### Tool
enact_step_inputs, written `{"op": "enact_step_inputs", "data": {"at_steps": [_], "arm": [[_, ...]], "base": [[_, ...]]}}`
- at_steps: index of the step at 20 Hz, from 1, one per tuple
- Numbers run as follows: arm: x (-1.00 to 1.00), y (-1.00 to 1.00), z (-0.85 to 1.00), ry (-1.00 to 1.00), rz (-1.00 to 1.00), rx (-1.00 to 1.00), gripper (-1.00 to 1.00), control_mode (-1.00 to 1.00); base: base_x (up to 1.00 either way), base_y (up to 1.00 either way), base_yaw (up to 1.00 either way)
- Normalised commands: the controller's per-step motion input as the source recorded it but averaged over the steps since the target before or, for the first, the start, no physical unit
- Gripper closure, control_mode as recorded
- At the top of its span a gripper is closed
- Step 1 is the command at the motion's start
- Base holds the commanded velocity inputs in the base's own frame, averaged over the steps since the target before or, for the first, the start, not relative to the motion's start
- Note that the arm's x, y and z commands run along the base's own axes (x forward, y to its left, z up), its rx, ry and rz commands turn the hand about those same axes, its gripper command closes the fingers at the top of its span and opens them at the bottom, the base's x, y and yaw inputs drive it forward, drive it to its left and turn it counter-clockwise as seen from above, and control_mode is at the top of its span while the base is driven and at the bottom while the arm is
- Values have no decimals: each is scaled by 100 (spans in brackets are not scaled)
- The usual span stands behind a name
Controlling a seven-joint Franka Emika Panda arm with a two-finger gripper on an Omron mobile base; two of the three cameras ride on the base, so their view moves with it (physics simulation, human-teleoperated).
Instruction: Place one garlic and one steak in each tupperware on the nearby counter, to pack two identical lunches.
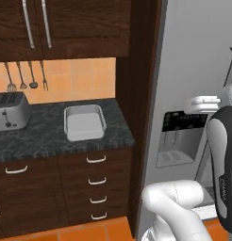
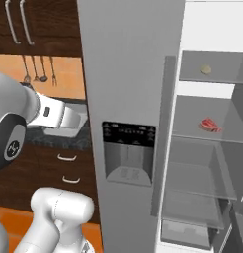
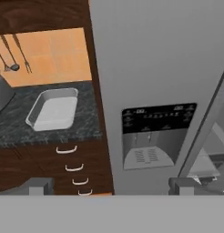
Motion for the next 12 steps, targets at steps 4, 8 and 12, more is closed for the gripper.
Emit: {"op": "enact_step_inputs", "data": {"at_steps": [4,8,12], "arm": [[0,0,0,0,0,0,-100,100],[0,0,0,0,0,0,-100,100],[0,0,0,0,0,0,-100,100]], "base": [[-10,-76,0],[-10,-75,0],[-8,-73,0]]}}
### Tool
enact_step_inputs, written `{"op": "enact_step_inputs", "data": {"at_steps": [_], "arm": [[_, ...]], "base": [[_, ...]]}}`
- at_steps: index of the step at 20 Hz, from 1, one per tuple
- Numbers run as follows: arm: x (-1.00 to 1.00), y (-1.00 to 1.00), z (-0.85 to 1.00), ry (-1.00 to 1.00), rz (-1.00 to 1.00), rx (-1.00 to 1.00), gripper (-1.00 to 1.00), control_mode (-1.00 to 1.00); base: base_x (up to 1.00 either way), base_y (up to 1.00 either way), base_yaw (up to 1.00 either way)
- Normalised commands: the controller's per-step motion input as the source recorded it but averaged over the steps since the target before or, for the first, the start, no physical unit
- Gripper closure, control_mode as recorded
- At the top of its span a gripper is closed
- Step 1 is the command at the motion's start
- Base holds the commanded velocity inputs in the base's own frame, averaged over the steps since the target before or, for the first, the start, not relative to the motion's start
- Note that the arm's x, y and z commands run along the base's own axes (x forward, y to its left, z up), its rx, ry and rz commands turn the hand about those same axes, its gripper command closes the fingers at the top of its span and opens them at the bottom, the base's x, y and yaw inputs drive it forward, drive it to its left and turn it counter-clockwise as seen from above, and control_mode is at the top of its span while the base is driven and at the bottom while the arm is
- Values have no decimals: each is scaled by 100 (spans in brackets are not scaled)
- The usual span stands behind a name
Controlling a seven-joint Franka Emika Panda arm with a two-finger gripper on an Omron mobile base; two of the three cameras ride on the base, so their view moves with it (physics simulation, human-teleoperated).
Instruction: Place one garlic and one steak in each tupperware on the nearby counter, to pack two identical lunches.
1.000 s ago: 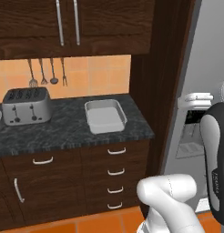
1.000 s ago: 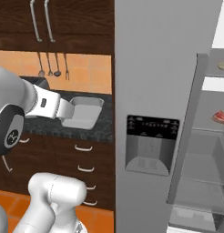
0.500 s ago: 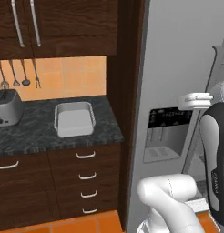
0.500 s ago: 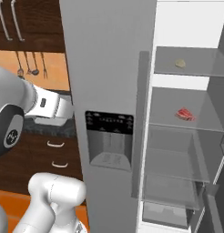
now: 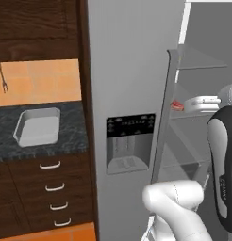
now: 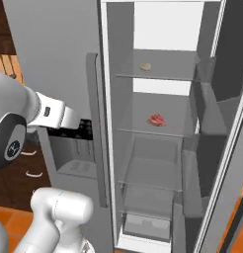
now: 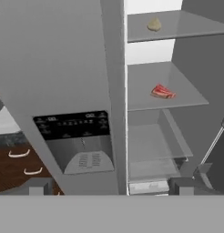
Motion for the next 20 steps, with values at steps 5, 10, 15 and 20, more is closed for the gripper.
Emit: {"op": "enact_step_inputs", "data": {"at_steps": [5,10,15,20], "arm": [[0,0,0,0,0,0,-100,100],[0,0,0,0,0,0,-100,100],[0,0,0,0,0,0,-100,100],[0,0,0,0,0,0,-100,100]], "base": [[-2,-58,0],[0,-28,0],[0,-22,0],[0,-39,0]]}}
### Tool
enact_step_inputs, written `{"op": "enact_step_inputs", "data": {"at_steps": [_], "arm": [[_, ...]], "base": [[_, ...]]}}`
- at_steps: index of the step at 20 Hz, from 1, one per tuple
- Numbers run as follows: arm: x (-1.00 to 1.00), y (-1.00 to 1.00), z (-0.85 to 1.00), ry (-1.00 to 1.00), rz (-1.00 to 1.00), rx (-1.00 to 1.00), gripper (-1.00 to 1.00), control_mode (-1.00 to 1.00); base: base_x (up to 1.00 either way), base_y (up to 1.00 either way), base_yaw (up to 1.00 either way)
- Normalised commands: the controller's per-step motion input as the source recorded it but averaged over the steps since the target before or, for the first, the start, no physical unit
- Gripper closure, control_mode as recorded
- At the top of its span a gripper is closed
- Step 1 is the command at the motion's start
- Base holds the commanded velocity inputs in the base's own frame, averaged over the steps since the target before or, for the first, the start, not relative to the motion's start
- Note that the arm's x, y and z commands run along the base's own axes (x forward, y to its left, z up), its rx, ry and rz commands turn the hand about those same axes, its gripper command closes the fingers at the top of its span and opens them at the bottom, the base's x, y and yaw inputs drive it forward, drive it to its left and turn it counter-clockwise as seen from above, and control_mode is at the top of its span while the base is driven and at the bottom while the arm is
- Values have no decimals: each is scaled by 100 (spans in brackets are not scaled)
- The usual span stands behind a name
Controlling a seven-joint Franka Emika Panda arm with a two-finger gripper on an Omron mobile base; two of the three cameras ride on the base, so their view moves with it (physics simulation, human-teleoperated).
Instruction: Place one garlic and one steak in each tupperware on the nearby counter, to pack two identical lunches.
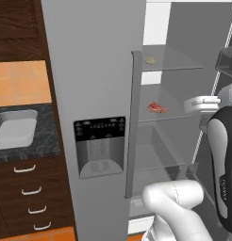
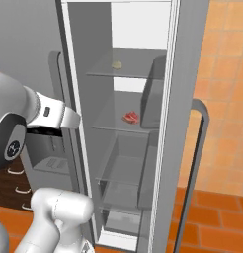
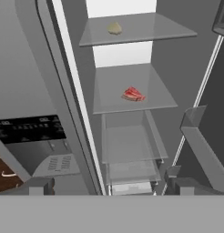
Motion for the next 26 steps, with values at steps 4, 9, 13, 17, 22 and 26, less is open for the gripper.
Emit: {"op": "enact_step_inputs", "data": {"at_steps": [4,9,13,17,22,26], "arm": [[0,0,0,0,0,0,-100,100],[0,0,0,0,0,0,-100,-100],[-3,0,0,0,0,0,-100,-100],[-7,-8,4,-2,-2,1,-100,-100],[-4,20,65,-17,0,-3,-100,-100],[0,0,66,-19,0,0,-100,-100]], "base": [[0,-12,0],[0,0,0],[0,0,0],[0,0,0],[0,0,0],[0,0,0]]}}
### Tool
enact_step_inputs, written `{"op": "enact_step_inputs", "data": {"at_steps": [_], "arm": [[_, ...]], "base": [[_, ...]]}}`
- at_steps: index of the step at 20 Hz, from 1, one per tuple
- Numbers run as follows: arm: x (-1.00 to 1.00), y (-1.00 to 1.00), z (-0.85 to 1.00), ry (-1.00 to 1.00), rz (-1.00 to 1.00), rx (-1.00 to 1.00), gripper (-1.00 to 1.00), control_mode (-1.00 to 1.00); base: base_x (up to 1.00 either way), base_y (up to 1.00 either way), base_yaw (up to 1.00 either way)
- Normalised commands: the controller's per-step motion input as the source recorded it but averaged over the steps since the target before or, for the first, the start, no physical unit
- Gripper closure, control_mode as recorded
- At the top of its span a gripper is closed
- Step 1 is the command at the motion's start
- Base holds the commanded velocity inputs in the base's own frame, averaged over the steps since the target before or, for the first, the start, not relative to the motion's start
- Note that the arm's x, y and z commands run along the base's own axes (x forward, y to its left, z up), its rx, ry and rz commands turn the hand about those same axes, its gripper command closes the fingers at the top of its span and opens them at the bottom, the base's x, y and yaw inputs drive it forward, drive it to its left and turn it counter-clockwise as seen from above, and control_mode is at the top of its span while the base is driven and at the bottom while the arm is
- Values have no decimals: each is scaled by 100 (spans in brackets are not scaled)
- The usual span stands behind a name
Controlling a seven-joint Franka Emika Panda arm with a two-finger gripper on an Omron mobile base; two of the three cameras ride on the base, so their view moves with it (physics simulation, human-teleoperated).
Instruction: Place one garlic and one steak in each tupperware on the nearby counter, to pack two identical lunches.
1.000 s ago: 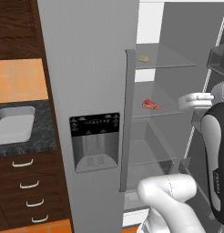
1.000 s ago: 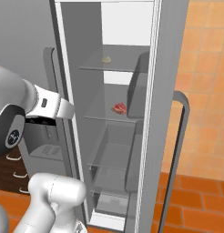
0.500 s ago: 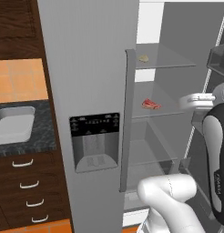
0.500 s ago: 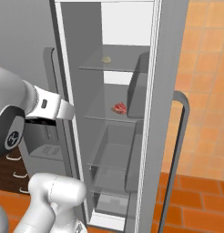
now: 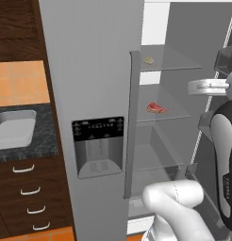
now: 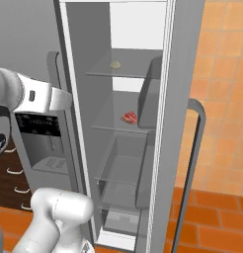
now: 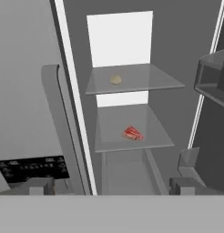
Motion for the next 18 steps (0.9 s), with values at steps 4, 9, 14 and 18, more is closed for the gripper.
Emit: {"op": "enact_step_inputs", "data": {"at_steps": [4,9,14,18], "arm": [[16,-4,56,-1,0,5,-100,-100],[64,-10,10,9,0,0,-100,-100],[72,-33,-2,11,0,0,-100,-100],[66,-25,-17,1,0,-1,-100,-100]], "base": [[0,0,0],[0,0,0],[0,0,0],[0,0,0]]}}
